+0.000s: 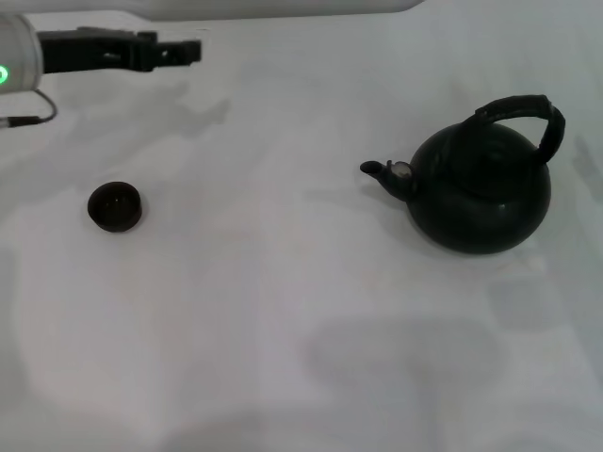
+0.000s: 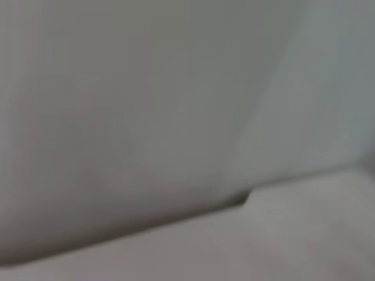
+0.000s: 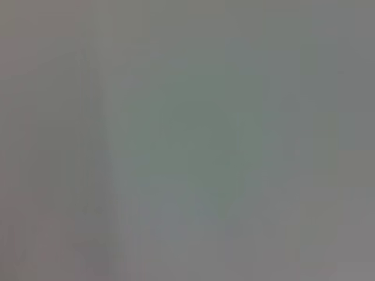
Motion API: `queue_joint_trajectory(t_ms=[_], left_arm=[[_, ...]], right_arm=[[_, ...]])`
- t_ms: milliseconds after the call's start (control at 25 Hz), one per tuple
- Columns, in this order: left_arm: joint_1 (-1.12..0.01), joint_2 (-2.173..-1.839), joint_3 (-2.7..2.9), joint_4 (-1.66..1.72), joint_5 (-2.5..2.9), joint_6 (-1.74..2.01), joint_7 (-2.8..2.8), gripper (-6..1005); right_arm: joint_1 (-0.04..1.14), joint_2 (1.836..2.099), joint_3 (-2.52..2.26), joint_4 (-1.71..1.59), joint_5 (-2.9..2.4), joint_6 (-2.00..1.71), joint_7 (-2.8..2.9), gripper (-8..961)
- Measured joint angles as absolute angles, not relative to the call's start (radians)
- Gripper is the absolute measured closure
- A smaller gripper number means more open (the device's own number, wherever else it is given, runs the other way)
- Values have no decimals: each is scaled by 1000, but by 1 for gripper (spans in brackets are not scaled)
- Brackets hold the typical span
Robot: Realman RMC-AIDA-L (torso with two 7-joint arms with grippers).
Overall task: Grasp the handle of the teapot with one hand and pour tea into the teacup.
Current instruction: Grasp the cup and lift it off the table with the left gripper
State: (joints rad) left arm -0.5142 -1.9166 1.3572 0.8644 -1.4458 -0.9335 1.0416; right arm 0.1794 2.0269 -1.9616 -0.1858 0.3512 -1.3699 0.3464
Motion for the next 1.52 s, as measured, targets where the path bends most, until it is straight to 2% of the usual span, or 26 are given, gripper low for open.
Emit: queue_joint_trajectory(t_ms=[200,280,320,560,1520], left_arm=[[-512,-1974,1189,1057,-1055,-1134,847,218],[-512,-1974,1189,1057,-1055,-1134,847,217],[-514,-2018,1138,1151,-878,-1237,792,217],[-526,-2061,1136,1195,-678,-1319,732,215],[-545,-2071,1180,1184,-518,-1349,674,215]], right_arm=[[180,2027,-1965,-186,351,-1356,347,81],[179,2027,-1966,-186,351,-1342,347,81],[179,2027,-1966,-187,351,-1338,347,81],[180,2028,-1965,-190,351,-1333,347,80],[194,2028,-1960,-195,351,-1312,346,80]])
